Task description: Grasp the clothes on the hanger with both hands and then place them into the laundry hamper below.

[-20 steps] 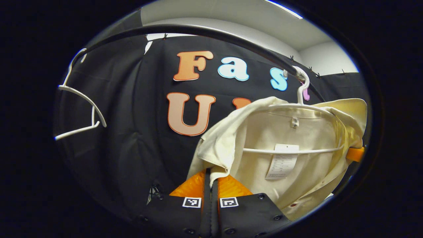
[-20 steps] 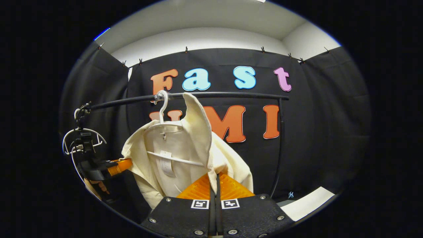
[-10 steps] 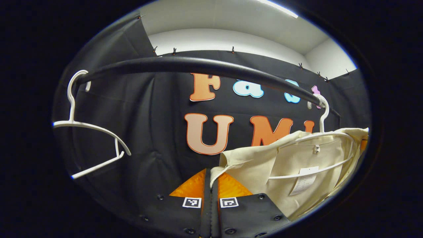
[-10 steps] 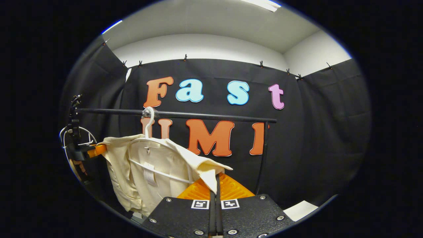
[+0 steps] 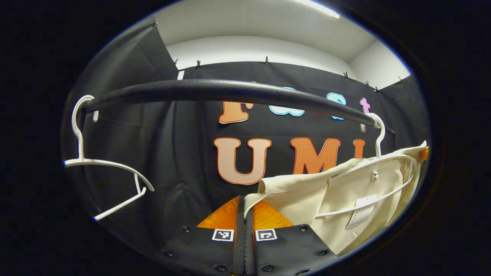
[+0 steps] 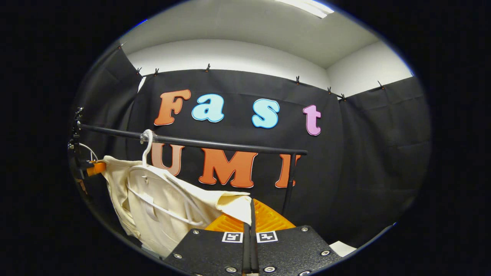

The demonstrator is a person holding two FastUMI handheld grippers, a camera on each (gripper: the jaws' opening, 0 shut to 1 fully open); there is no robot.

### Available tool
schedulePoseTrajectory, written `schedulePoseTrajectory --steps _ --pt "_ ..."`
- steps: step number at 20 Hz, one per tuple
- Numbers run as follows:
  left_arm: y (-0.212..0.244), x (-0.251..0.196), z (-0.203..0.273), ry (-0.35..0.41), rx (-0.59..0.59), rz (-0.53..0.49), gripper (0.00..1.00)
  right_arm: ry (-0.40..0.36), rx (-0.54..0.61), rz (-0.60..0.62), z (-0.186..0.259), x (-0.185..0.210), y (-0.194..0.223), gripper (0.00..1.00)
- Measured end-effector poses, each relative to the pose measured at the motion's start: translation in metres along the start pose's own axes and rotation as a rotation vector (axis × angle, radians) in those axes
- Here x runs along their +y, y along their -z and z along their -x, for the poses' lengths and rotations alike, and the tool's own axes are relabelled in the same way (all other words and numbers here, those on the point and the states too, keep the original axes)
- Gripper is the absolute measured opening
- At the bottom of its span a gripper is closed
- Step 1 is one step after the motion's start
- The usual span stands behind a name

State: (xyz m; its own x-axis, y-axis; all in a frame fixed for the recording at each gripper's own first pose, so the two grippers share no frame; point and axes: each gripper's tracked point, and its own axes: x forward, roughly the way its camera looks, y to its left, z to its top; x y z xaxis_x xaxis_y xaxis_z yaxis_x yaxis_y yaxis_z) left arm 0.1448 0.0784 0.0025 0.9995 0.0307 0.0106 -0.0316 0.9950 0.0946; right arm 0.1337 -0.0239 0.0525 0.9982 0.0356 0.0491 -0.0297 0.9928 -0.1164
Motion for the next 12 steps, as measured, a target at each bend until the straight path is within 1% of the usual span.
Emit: schedulePoseTrajectory --steps 1,2,7,12 --pt "-0.002 0.000 -0.001 0.000 -0.001 -0.006 0.06 0.005 -0.004 0.013 -0.004 -0.004 -0.003 0.06" --pt "0.000 -0.001 -0.001 0.005 0.003 -0.009 0.06 0.000 0.006 0.012 -0.009 -0.006 -0.001 0.00" --pt "0.011 0.002 -0.005 -0.004 0.025 -0.012 0.06 -0.054 0.080 -0.064 -0.022 -0.006 0.038 0.00" --pt "0.025 0.001 -0.017 -0.018 0.047 -0.035 0.06 -0.108 0.147 -0.199 -0.026 -0.002 0.086 0.00"
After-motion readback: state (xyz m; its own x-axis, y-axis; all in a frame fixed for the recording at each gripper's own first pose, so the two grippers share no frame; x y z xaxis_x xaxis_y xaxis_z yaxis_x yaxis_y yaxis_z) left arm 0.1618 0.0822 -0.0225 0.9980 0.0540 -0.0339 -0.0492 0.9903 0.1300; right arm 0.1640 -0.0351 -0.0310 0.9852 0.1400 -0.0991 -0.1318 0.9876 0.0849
